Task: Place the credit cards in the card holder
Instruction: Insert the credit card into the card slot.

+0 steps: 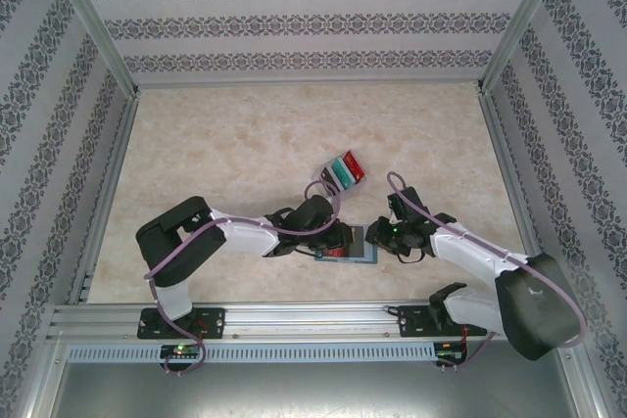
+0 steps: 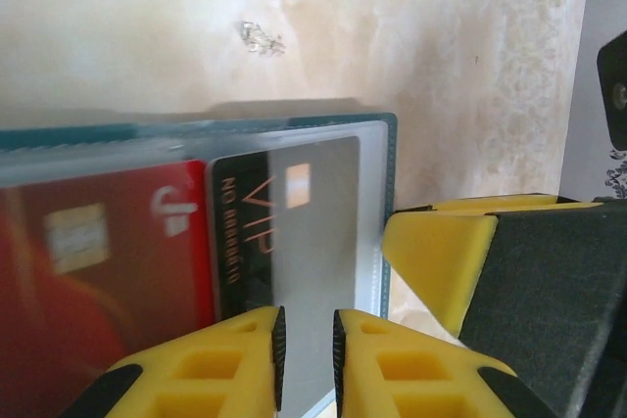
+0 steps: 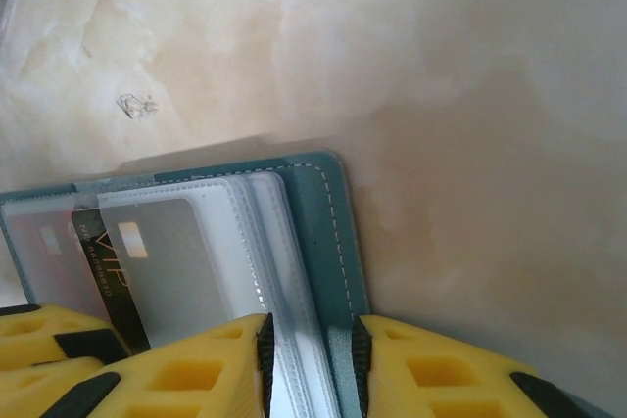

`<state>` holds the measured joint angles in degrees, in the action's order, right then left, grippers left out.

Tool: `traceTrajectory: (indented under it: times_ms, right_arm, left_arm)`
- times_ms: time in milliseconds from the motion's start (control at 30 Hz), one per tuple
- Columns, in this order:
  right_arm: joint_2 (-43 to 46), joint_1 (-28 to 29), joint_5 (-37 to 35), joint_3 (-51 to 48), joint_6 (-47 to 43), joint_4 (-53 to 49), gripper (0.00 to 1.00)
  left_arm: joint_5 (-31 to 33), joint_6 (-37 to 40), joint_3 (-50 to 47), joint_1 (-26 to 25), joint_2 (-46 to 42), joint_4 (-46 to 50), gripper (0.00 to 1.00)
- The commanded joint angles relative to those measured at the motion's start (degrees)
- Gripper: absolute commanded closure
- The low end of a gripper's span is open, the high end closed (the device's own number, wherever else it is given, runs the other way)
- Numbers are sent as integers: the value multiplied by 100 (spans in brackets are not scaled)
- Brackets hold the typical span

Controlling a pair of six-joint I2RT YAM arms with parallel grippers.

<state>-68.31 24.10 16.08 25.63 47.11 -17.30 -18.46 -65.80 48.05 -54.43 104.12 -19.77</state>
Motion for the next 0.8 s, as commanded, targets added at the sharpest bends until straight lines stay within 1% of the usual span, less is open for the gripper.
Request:
traceTrajectory:
  times_ms: [0,100,167,300,367,400,467,700,767]
  right_arm:
    - [-173,-37,15,26,-132,-25,71]
    - [-132,-45,-7,38,-133,-33,71]
    - [-104,-46,-25,26,-132,-31,71]
    - [-138,-45,-35,12,-141,-28,71]
    - [-156,-48,-13,12,-150,-22,71]
    - [-156,-48,-8,10,-150,-25,71]
    - [-157,-45,-8,14,-167,-43,71]
    - [-134,-45,18,-2,-150,-27,71]
    - [-135,-45,36,-29,-132,5,71]
  left_arm:
    - [-228,196,206,-94,236,348,77]
    - [-154,211,219,-94,173,497,77]
    - [15,264,138,-102,-6,600,76]
    - [376,457,138,-120,-331,1052,74]
    - [485,527,136,-129,-439,1167,70]
    - [502,553,134,-122,-461,1168,68]
    - [512,585,191,-124,-442,1278,68]
    - [442,548,378,-138,-160,1408,68]
    - [373,597,454,-137,-87,1406,70]
